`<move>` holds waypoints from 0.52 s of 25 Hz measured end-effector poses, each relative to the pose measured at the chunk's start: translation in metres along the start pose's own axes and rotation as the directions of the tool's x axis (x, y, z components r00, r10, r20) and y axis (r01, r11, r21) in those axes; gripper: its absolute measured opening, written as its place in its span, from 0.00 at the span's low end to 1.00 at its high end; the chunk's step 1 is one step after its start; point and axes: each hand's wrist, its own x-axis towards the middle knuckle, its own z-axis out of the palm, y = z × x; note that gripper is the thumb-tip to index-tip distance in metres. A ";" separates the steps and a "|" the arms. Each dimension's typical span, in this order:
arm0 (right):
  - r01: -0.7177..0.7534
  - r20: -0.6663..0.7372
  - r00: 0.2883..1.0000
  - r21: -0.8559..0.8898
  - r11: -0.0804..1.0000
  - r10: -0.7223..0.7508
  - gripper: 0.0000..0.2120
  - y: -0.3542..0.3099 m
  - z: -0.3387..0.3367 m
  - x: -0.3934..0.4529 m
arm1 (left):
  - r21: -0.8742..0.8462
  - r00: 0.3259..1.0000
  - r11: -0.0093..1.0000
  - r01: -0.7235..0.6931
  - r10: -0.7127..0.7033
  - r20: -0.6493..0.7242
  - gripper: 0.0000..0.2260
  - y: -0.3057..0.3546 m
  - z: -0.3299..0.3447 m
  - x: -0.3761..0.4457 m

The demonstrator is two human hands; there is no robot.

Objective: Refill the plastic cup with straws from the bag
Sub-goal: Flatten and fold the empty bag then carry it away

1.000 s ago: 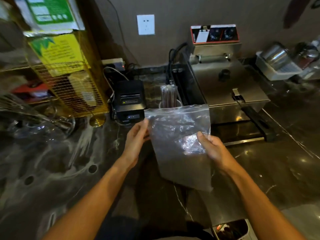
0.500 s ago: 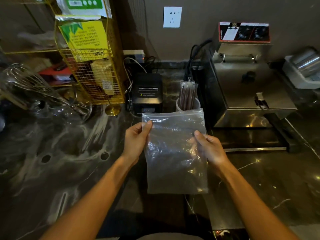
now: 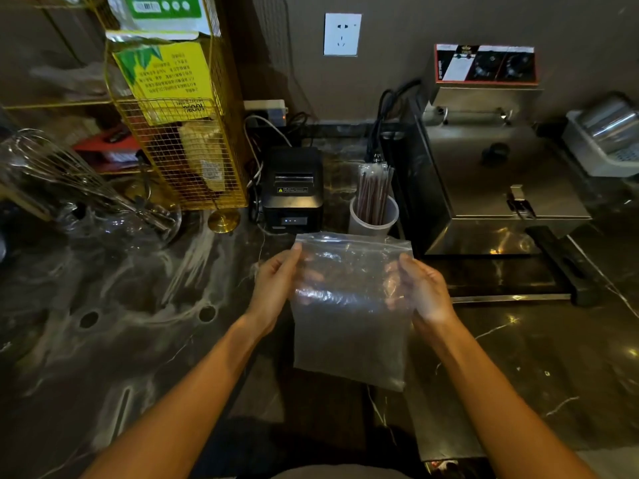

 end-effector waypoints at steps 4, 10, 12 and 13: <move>-0.033 -0.027 0.999 0.081 0.996 0.035 0.20 0.000 -0.002 -0.001 | 0.137 0.991 0.985 0.108 -0.117 0.061 0.24 -0.016 0.001 -0.014; -0.122 0.155 0.978 -0.136 0.983 0.143 0.22 0.037 -0.004 -0.020 | 0.052 0.995 0.999 -0.007 0.012 -0.096 0.20 -0.023 0.012 -0.023; -0.021 0.177 0.984 -0.079 0.997 0.035 0.19 0.041 0.000 -0.026 | 0.107 0.985 0.994 -0.035 0.052 -0.162 0.21 -0.029 0.010 -0.023; 0.010 0.167 0.986 -0.043 0.999 -0.003 0.19 0.041 0.001 -0.028 | 0.151 0.977 0.987 -0.050 0.080 -0.200 0.22 -0.033 0.008 -0.023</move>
